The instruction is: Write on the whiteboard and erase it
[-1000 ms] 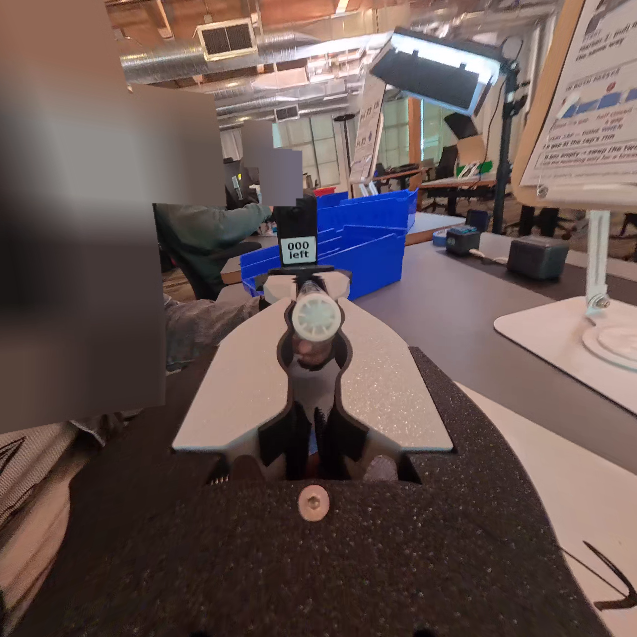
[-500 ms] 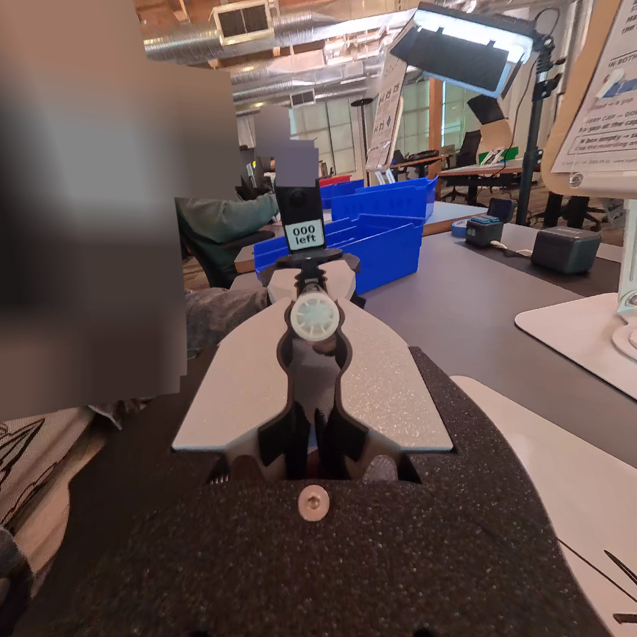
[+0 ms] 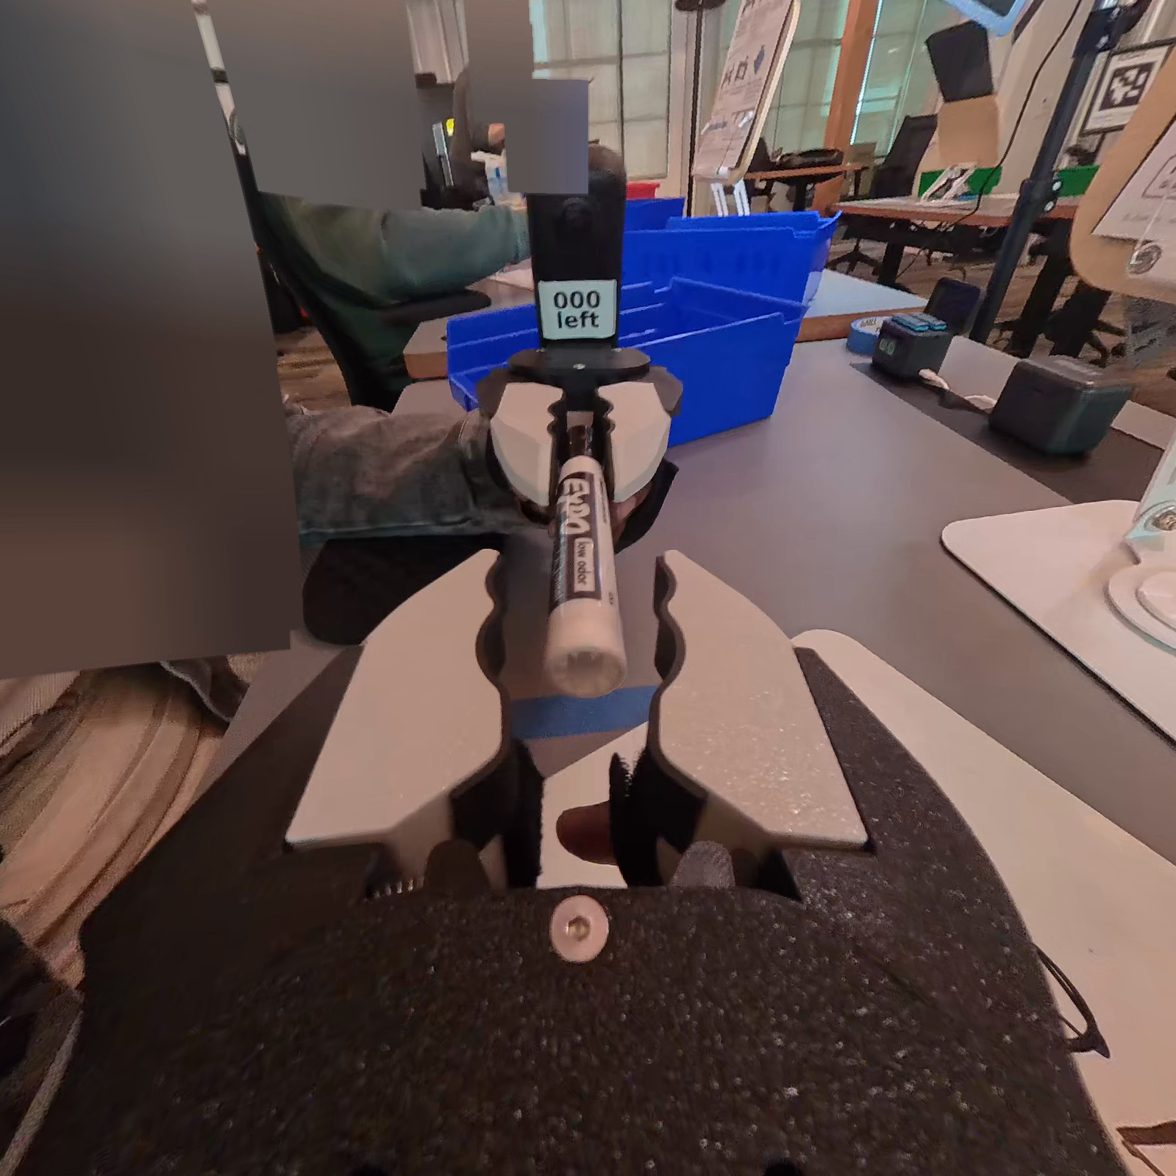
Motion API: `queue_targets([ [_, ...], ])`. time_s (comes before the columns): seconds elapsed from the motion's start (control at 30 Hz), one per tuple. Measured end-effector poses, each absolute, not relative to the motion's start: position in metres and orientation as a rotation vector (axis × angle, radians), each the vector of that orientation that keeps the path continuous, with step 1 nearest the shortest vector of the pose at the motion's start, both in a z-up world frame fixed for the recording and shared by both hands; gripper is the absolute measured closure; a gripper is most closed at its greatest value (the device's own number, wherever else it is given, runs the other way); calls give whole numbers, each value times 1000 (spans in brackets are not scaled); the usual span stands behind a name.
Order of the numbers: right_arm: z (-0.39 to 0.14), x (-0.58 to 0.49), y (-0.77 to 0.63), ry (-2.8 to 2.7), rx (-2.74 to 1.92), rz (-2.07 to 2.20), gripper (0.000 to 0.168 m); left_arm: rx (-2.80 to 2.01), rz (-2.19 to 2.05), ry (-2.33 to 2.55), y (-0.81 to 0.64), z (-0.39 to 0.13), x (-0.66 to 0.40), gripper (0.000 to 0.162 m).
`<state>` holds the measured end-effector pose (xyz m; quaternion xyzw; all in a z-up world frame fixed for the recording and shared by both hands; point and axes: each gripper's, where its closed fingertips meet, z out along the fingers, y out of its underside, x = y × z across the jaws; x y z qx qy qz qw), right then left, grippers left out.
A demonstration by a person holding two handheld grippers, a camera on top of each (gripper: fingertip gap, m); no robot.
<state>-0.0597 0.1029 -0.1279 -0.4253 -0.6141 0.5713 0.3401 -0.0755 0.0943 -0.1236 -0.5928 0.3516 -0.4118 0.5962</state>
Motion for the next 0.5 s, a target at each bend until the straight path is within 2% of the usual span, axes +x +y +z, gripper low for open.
queue_targets([
  [0.03, -129, -60, 102, -1606, -1104, 1500, 130, -1386, -959, 809, 95, -125, -78, 143],
  [0.13, -127, -60, 100, -1591, -1103, 1559, 133, -1368, -983, 798, 94, -124, -80, 143],
  [0.23, -126, -60, 102, -1574, -1092, 1548, 146, -1364, -1002, 801, 93, -124, -78, 143],
  [0.43, -128, -59, 106, -1580, -1087, 1498, 148, -1418, -958, 809, 96, -130, -75, 142],
  [0.5, -127, -58, 106, -1582, -1076, 1472, 147, -1470, -886, 786, 101, -131, -78, 134],
])
